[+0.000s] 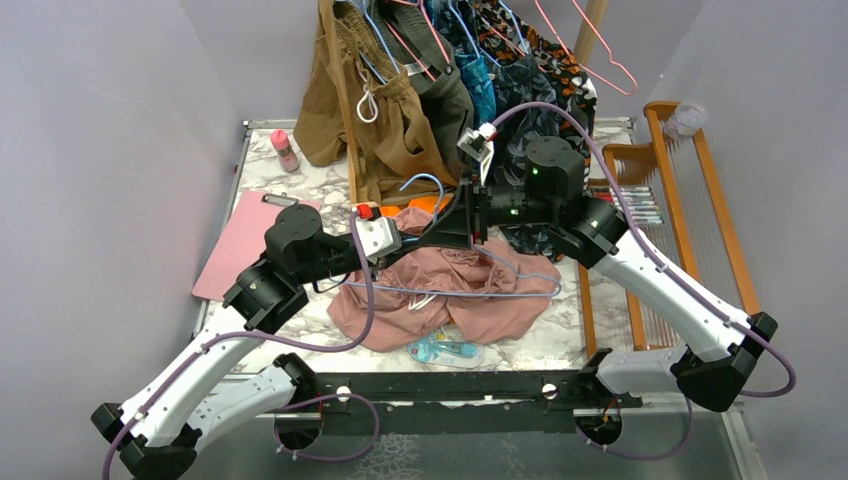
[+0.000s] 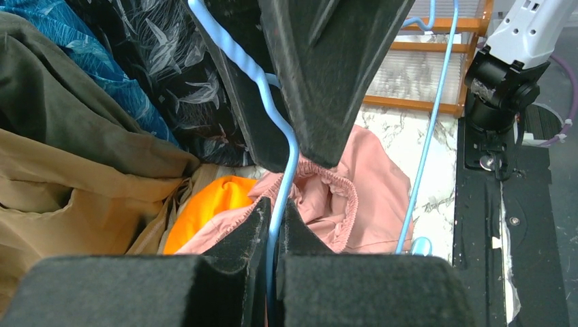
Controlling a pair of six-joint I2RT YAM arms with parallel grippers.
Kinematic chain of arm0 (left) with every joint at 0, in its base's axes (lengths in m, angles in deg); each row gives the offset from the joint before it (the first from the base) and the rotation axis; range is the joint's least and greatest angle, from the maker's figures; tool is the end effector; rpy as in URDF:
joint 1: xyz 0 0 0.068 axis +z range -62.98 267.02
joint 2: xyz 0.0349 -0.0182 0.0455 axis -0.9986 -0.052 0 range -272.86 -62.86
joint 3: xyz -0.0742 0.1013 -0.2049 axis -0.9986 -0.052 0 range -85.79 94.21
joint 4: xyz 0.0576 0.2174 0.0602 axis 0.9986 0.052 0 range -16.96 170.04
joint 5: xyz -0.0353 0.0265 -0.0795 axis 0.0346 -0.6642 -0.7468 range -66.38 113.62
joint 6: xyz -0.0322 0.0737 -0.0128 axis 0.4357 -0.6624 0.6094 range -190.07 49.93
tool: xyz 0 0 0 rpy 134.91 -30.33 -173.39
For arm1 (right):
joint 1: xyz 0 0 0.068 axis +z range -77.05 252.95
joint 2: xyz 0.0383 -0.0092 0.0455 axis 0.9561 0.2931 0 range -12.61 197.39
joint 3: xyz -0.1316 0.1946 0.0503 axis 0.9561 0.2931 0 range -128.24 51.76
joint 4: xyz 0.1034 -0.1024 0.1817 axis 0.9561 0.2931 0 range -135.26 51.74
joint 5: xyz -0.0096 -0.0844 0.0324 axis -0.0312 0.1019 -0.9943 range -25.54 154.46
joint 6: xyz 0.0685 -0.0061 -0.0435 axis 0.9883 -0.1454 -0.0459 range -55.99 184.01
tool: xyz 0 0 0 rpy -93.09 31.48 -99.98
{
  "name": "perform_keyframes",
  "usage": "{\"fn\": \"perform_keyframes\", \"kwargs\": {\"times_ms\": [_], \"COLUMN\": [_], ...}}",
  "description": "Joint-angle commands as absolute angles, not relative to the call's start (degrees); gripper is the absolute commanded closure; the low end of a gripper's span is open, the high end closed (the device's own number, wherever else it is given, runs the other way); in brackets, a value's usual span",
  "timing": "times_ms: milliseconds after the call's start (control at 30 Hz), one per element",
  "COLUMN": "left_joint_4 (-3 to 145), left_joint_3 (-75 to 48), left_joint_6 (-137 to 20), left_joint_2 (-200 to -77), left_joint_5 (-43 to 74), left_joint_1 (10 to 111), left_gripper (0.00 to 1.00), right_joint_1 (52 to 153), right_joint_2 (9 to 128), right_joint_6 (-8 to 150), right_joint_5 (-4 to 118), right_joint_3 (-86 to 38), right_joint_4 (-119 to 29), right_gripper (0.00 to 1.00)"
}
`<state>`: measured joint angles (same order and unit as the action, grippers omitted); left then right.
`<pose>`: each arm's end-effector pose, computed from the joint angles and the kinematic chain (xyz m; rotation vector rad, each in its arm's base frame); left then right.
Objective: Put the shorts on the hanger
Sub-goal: Pick up the hanger from the clothesline.
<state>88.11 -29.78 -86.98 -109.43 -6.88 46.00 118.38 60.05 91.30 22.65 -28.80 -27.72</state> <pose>0.1254 -0.1566 0.3618 1.1641 1.2554 -0.7578 0.1630 0.2326 0.4009 -0.8914 1.7540 1.5135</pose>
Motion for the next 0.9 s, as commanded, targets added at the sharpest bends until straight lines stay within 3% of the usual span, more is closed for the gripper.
{"fn": "perform_keyframes", "kwargs": {"times_ms": [0, 100, 200, 333, 467, 500, 667, 867], "left_joint_4": [85.98, 85.96, 85.78, 85.60, 85.39, 85.35, 85.30, 85.25], "left_joint_3": [-28.88, -28.86, -28.80, -28.61, -28.68, -28.74, -28.43, -28.51], "left_joint_6": [-86.50, -86.68, -86.62, -86.34, -85.75, -85.72, -85.58, -85.59], "left_joint_2": [-109.19, -109.28, -109.65, -110.36, -110.69, -110.68, -110.75, -110.63], "left_joint_5": [-6.37, -5.87, -5.93, -5.92, -5.78, -5.82, -6.30, -6.61], "left_joint_1": [45.55, 45.28, 45.12, 45.01, 44.92, 44.92, 44.92, 44.88], "left_gripper": [1.00, 1.00, 1.00, 1.00, 1.00, 1.00, 1.00, 1.00], "right_joint_1": [118.82, 118.83, 118.82, 118.83, 118.83, 118.83, 118.80, 118.83], "right_joint_2": [59.45, 59.08, 58.69, 58.24, 56.68, 56.34, 55.72, 54.62], "right_joint_6": [92.75, 92.74, 92.78, 92.79, 93.07, 93.25, 93.94, 94.70], "right_joint_5": [24.37, 24.32, 24.53, 24.09, 24.42, 24.49, 25.97, 27.85], "right_joint_3": [-27.18, -26.04, -25.17, -24.23, -22.47, -22.11, -21.05, -19.58], "right_joint_4": [-30.32, -30.52, -30.78, -31.90, -34.12, -34.56, -35.84, -37.59], "right_gripper": [0.65, 0.66, 0.74, 0.94, 0.99, 0.98, 0.62, 0.50]}}
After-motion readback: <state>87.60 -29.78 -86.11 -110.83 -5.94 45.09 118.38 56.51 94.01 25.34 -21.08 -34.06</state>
